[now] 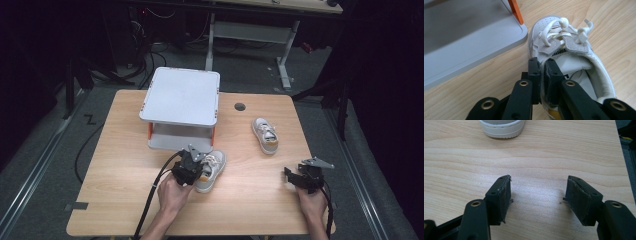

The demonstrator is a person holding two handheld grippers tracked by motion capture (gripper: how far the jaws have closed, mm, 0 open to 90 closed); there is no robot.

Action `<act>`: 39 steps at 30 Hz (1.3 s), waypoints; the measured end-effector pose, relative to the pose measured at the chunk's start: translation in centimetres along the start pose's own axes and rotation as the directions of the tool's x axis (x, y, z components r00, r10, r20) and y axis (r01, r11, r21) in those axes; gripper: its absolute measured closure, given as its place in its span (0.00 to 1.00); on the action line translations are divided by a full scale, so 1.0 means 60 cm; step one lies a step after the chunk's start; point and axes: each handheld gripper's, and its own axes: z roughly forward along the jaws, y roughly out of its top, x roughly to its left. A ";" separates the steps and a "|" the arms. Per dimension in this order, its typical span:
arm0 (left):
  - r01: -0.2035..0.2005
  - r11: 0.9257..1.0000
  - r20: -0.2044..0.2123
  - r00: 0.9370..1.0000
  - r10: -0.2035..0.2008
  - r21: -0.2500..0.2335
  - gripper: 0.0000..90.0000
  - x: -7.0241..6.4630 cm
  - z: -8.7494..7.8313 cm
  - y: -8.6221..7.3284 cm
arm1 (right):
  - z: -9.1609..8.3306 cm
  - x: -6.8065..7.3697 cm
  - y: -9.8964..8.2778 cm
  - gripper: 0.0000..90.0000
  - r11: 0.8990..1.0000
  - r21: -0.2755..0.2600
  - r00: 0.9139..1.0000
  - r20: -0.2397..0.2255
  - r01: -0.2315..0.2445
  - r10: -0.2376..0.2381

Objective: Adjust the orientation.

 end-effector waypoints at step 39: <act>0.090 0.996 0.198 0.976 -0.088 -0.002 0.58 -0.020 0.020 0.013 | 0.000 0.000 0.000 0.41 1.000 0.000 1.000 -0.001 0.001 -0.001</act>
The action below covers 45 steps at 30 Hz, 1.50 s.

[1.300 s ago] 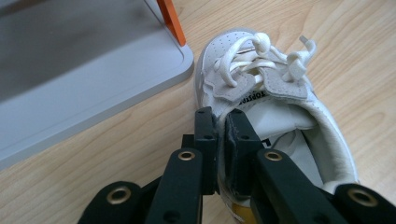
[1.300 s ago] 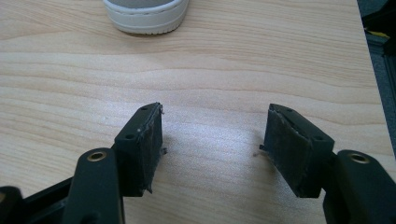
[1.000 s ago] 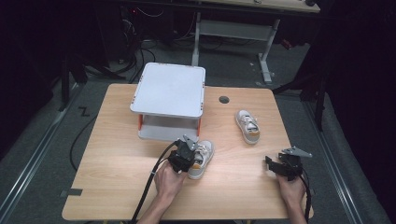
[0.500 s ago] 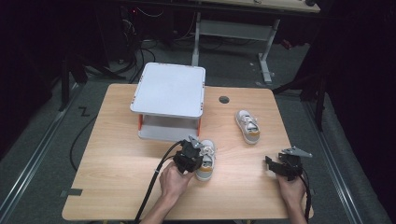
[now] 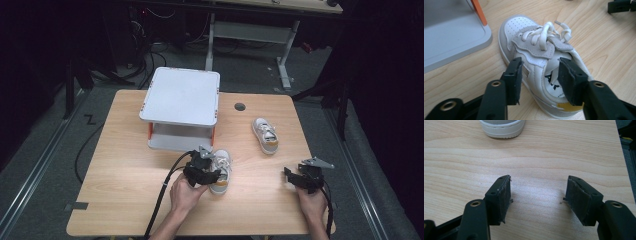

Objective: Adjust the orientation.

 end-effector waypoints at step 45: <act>0.152 0.970 -0.081 0.982 -0.170 -0.189 0.39 0.139 -0.101 -0.082 | 0.000 0.000 0.000 0.41 1.000 0.000 1.000 0.001 0.002 -0.002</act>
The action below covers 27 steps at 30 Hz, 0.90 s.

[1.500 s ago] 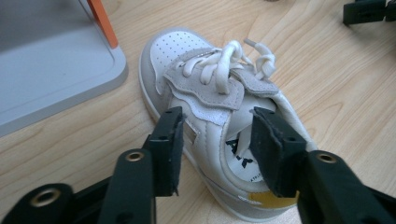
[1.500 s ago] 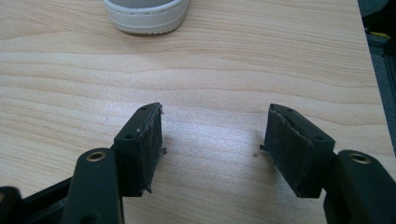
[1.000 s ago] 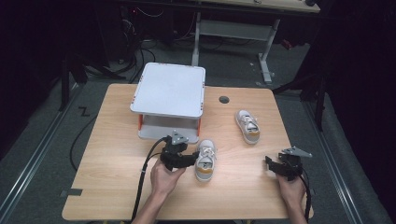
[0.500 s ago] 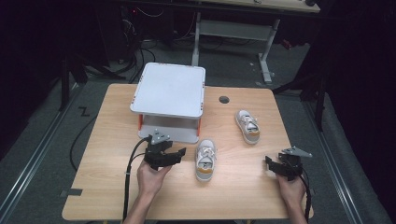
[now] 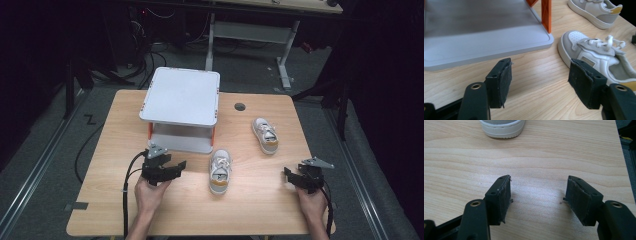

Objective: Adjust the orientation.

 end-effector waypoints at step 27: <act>0.030 0.999 -0.168 0.985 -0.022 0.044 0.39 0.051 0.033 -0.045 | -0.002 -0.002 0.002 0.50 0.999 0.001 0.999 0.000 -0.041 0.041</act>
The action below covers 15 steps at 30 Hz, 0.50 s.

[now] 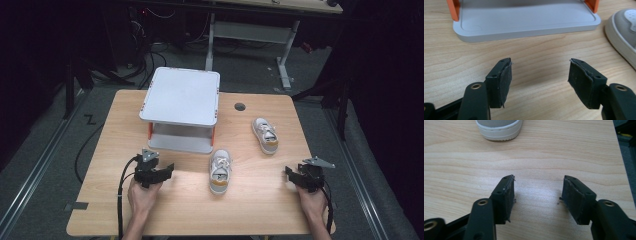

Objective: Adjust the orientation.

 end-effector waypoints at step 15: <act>-0.042 0.998 -0.096 0.994 0.046 0.043 0.36 0.000 0.038 -0.007 | -0.015 0.019 0.060 0.64 0.997 -0.070 0.984 -0.177 0.023 -0.035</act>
